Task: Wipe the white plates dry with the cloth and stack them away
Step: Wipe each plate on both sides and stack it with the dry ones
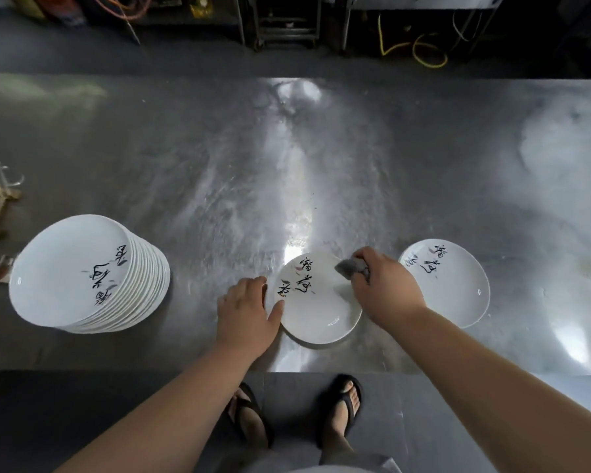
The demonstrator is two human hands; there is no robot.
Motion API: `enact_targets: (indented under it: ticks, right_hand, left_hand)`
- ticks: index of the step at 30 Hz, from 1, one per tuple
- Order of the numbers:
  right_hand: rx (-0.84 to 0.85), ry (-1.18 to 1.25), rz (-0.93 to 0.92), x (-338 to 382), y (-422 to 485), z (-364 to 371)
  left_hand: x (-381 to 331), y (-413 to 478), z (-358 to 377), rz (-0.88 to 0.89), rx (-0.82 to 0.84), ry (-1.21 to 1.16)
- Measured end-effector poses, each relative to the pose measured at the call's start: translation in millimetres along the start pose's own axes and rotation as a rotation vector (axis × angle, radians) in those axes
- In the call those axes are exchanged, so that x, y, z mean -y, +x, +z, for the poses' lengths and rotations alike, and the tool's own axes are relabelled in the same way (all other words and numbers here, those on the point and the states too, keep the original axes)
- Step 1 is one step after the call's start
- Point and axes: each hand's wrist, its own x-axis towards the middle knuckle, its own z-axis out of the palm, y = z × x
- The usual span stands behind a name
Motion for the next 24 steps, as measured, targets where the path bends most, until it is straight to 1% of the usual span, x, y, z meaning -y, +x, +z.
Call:
enact_targets:
  ticks: [1, 2, 4, 6, 9, 11, 14, 17, 19, 21, 24]
  right_hand:
    - [-0.011, -0.068, -0.095, 6.2, 1.3, 4.3]
    - [0.02, -0.148, -0.173, 10.7, 1.6, 11.9]
    - [0.187, -0.329, -0.258, 8.5, -3.2, 40.9]
    - [0.361, -0.494, -0.299, 0.5, -19.1, 72.7]
    - [0.471, -0.592, -0.302, -10.9, -40.7, 95.8]
    - [0.489, -0.621, -0.321, -12.0, -41.6, 97.5]
    - [0.466, -0.673, -0.334, -9.1, -20.3, 95.8]
    - [0.428, -0.654, -0.296, -1.5, 2.5, 99.7]
    - [0.414, -0.626, -0.306, 0.8, 2.8, 105.0]
    - [0.46, -0.614, -0.385, -3.3, -13.6, 108.0]
    - [0.535, -0.623, -0.597, -19.6, -42.4, 104.3]
  left_hand:
    - [3.3, -2.2, 1.6, 0.017, 0.02, 0.05]
    - [7.6, -3.4, 4.7, 0.027, 0.052, 0.074]
    - [15.8, -4.1, 11.7, 0.039, 0.125, 0.093]
    - [20.7, -5.2, 18.6, 0.073, 0.13, 0.102]
    - [21.8, -7.0, 24.5, 0.133, 0.129, 0.129]
    - [23.7, -6.9, 27.6, 0.145, 0.154, 0.157]
    - [24.1, -5.0, 30.2, 0.145, 0.175, 0.182]
    - [24.5, -5.0, 33.5, 0.147, 0.178, 0.193]
    - [25.2, -5.1, 34.7, 0.144, 0.169, 0.192]
    - [24.8, -4.8, 35.0, 0.137, 0.174, 0.201]
    - [23.6, -3.8, 34.9, 0.133, 0.179, 0.203]
